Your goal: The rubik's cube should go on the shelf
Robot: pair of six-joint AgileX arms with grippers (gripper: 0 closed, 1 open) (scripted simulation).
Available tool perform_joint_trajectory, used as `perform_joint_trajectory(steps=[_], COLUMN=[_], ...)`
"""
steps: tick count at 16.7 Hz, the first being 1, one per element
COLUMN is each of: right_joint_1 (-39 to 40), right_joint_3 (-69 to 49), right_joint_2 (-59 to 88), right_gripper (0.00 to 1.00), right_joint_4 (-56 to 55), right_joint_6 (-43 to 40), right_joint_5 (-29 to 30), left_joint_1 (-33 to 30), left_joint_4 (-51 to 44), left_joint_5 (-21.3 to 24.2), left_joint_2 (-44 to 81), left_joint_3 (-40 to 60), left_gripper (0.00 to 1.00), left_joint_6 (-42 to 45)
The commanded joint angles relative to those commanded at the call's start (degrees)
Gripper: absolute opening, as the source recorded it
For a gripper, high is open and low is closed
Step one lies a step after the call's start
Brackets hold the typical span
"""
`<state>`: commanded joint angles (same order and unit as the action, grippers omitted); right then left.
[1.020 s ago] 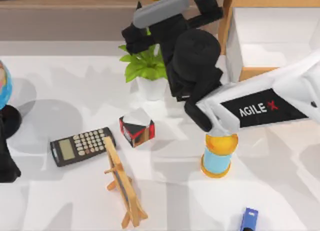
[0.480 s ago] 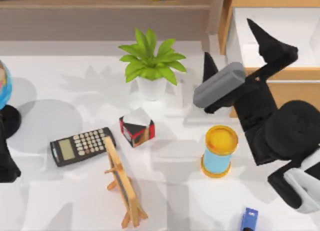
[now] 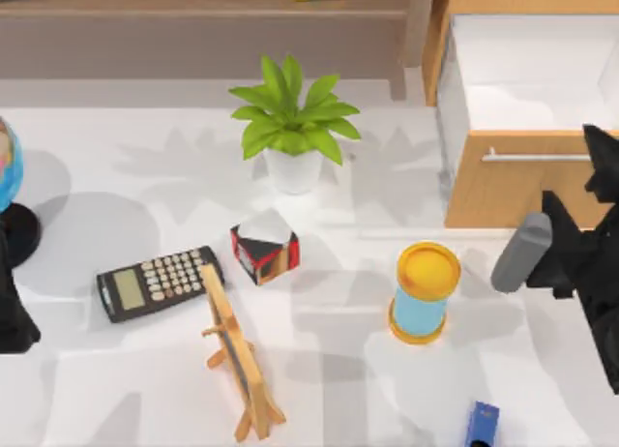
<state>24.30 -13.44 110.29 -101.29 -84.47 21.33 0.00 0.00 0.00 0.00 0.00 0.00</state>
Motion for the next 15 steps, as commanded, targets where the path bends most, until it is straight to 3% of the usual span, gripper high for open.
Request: perform_joint_trajectory(steps=[4, 15], right_joint_1=[-4.44, -6.26], right_joint_3=[1.12, -3.43], right_joint_2=[3.01, 3.86], right_gripper=[1.00, 1.00], right_joint_4=[0.62, 4.29], right_joint_6=[-4.63, -4.66], right_joint_5=[0.37, -1.43], left_joint_1=[0.00, 0.00], left_joint_4=[0.00, 0.00], left_joint_5=[0.00, 0.00], left_joint_2=[0.00, 0.00], left_joint_3=[0.00, 0.00], left_gripper=[1.00, 1.00], left_joint_6=[0.00, 0.00])
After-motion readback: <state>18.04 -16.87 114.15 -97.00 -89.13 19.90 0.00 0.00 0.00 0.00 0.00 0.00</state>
